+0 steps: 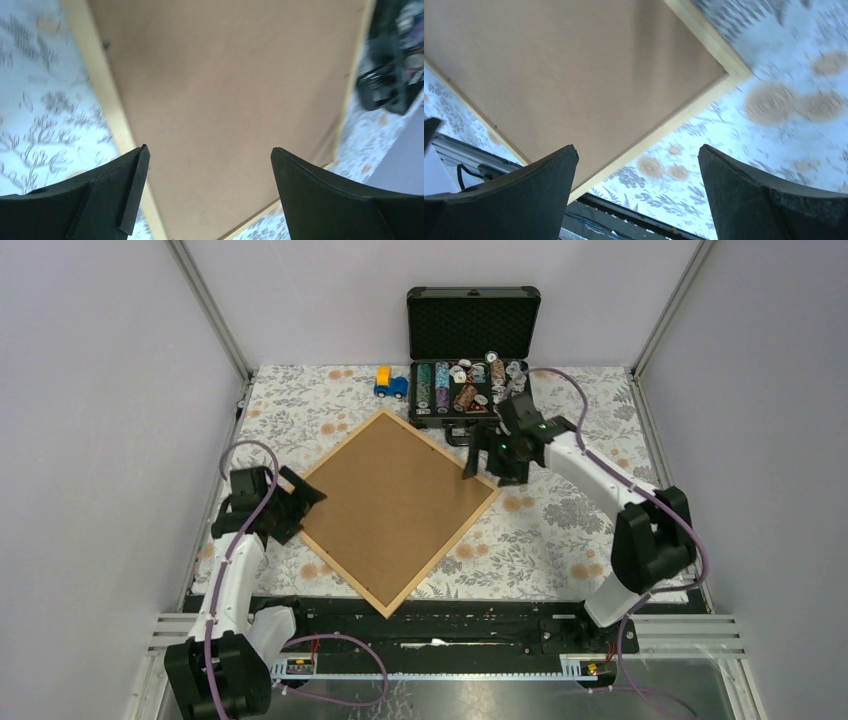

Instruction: Put the photo into the frame

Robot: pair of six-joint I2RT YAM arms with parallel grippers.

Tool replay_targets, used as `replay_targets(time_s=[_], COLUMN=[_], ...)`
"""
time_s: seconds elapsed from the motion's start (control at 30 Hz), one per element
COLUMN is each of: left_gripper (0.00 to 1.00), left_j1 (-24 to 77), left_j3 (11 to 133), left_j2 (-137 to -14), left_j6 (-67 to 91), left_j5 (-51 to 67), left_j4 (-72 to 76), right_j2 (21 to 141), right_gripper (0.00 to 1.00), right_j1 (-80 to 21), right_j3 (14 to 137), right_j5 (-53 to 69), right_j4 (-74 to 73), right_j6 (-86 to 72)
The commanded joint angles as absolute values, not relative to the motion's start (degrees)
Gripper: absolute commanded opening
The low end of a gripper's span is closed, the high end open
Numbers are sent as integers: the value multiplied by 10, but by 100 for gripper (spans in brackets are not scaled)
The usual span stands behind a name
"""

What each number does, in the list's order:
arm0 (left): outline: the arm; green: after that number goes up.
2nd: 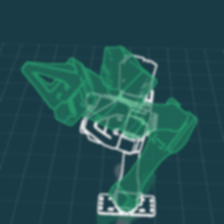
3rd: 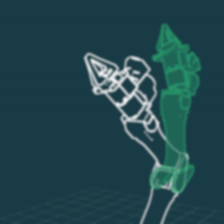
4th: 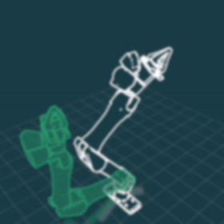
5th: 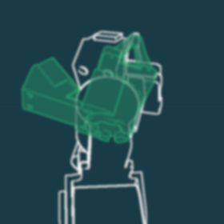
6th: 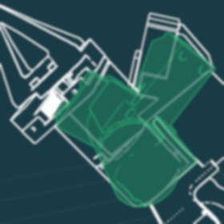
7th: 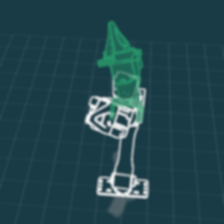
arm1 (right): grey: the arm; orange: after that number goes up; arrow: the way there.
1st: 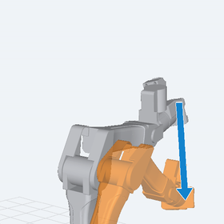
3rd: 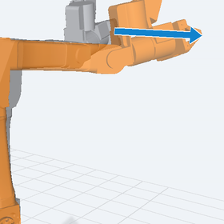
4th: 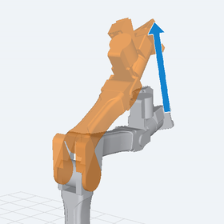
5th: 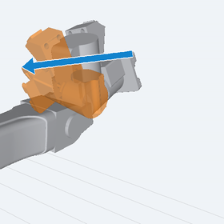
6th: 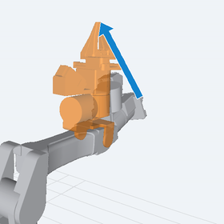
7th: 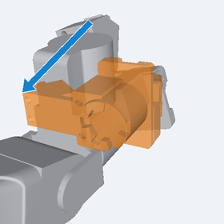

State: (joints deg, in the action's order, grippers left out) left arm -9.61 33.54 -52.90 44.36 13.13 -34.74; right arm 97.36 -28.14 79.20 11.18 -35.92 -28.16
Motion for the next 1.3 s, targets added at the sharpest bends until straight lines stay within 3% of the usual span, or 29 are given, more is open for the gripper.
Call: replay_targets(time_s=[0.0,0.1,0.17,0.4,0.7,1.1,1.27], left_gripper=[99,99,98,92,82,86,90], left_j1=[-96,-96,-93,96,355,478,454], left_j3=[417,440,461,458,442,505,587], left_j2=[-535,-568,-608,-715,-901,-1062,-1065], left_j6=[432,417,395,395,472,608,560], left_j5=[98,120,192,286,255,318,315], left_j4=[-308,-254,-219,-127,-19,143,74], right_j2=[927,939,969,1034,1134,1205,1214], right_gripper=[94,70,59,44,27,29,41], right_j1=[-233,-204,-203,-203,-203,-203,-201], right_j3=[658,599,601,595,696,798,847], right_j5=[141,194,208,167,139,258,230], right_j4=[-268,-177,-160,-141,-171,-183,-227], right_j6=[-347,-379,-373,-390,-290,-251,-237])
